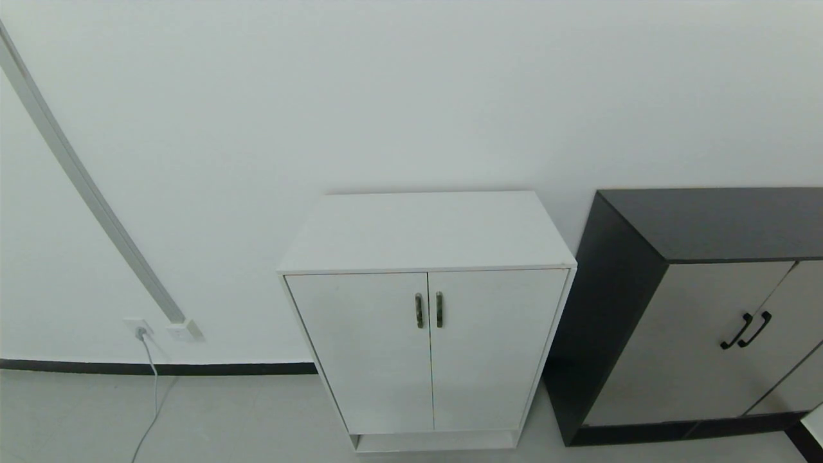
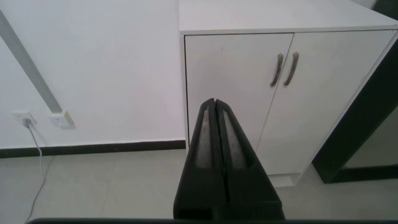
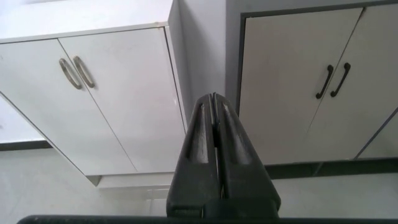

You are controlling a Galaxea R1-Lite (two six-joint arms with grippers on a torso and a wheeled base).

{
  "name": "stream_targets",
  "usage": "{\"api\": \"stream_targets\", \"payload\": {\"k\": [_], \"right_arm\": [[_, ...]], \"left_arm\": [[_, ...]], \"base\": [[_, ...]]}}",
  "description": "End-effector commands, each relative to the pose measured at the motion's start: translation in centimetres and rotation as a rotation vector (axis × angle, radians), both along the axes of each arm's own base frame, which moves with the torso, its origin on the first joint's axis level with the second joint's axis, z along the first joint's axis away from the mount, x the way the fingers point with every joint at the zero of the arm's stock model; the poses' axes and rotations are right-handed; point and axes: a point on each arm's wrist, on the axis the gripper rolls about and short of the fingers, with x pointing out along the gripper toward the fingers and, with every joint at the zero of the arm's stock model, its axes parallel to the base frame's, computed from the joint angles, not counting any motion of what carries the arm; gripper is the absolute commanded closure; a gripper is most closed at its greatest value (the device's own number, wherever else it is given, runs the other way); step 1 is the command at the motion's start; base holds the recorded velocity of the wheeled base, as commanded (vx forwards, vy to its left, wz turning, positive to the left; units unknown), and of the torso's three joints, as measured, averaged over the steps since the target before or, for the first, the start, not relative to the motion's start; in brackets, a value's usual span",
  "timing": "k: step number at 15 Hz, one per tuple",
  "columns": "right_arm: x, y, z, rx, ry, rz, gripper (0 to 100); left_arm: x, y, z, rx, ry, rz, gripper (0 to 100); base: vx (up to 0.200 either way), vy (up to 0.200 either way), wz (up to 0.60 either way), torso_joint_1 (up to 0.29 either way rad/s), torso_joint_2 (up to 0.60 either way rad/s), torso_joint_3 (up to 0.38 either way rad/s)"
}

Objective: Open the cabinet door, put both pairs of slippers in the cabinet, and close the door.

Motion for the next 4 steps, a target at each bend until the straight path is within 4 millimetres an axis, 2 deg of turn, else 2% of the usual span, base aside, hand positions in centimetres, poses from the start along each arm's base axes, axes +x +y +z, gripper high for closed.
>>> {"api": "stream_targets", "payload": {"k": [1, 4], "right_arm": [[0.01, 0.0, 0.01, 0.0, 0.001, 0.0, 100], [0.01, 0.0, 0.01, -0.002, 0.001, 0.001, 100]], "left_arm": [[0.01, 0.0, -0.01, 0.0, 0.002, 0.0, 100], [0.01, 0.0, -0.01, 0.0, 0.002, 0.0, 100]], "base": [[0.0, 0.0, 0.0, 0.0, 0.0, 0.0], [0.0, 0.0, 0.0, 0.0, 0.0, 0.0]]}}
